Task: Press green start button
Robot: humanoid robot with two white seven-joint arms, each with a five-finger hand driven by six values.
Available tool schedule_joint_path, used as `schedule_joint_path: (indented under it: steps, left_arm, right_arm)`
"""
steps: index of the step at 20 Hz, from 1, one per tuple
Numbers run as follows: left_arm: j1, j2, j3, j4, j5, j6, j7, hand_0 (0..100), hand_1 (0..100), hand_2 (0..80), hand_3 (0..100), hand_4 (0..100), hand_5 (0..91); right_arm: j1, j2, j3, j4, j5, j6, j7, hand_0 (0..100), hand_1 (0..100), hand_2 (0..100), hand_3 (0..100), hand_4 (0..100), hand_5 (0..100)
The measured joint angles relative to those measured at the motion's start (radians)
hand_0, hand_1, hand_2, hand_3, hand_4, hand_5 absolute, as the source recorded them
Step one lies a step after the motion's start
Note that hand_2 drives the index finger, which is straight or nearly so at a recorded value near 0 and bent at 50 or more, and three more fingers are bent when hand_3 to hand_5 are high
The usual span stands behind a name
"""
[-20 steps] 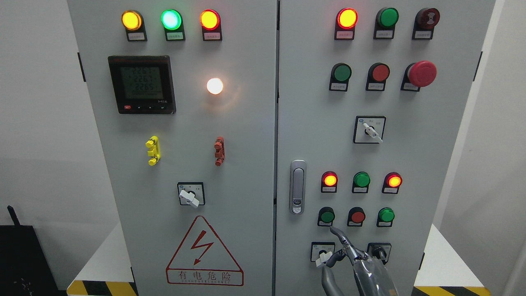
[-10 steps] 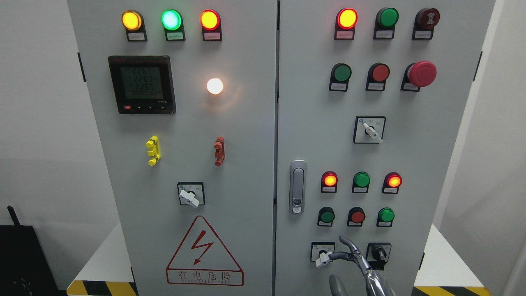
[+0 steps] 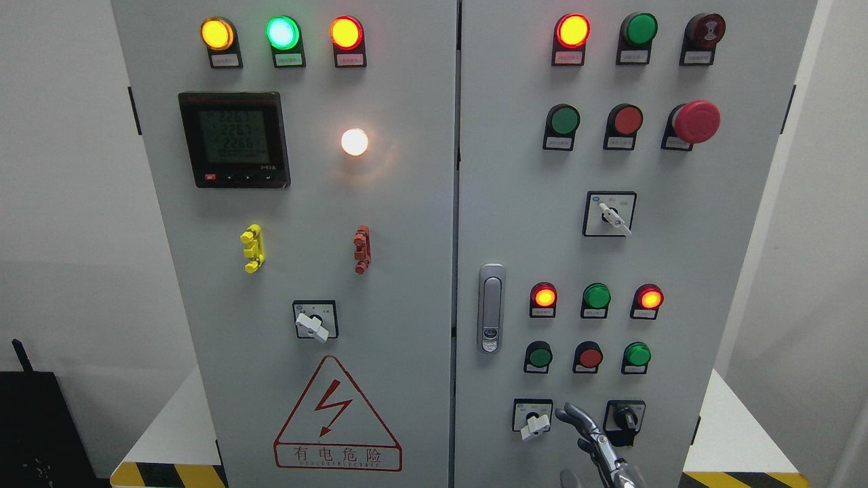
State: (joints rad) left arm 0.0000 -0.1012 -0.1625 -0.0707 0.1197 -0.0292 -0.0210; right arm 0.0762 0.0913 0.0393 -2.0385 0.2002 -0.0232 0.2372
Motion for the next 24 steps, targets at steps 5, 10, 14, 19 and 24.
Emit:
schedule_joint_path:
  steps: [5,10,14,19,24]
  left_arm:
    - [0.000,0.000,0.000,0.000,0.000,0.000,0.000,12,56,0.0,0,0,0.0]
    - [0.000,0.000,0.000,0.000,0.000,0.000,0.000,12,56,0.0,0,0,0.0]
    - [0.000,0.000,0.000,0.000,0.000,0.000,0.000,12,56,0.0,0,0,0.0]
    - [0.000,0.000,0.000,0.000,0.000,0.000,0.000,12,56,0.0,0,0,0.0]
    - [0.000,0.000,0.000,0.000,0.000,0.000,0.000,12,56,0.0,0,0,0.0]
  right_arm:
    - [0.042,-0.004,0.006,-0.021,-0.055,-0.009,0.004,19,9,0,3,0,0]
    - [0.074,-0.005,0.010,-0.034,-0.088,-0.021,0.028,15,6,0,1,0,0]
    - [0.089,-0.006,0.011,-0.041,-0.119,-0.024,0.037,8,4,0,0,0,0]
    - [0.093,-0.008,0.009,-0.047,-0.166,-0.017,0.038,2,3,0,0,0,0]
    - [0.091,-0.012,0.006,-0.048,-0.187,-0.011,0.038,0,2,0,0,0,0]
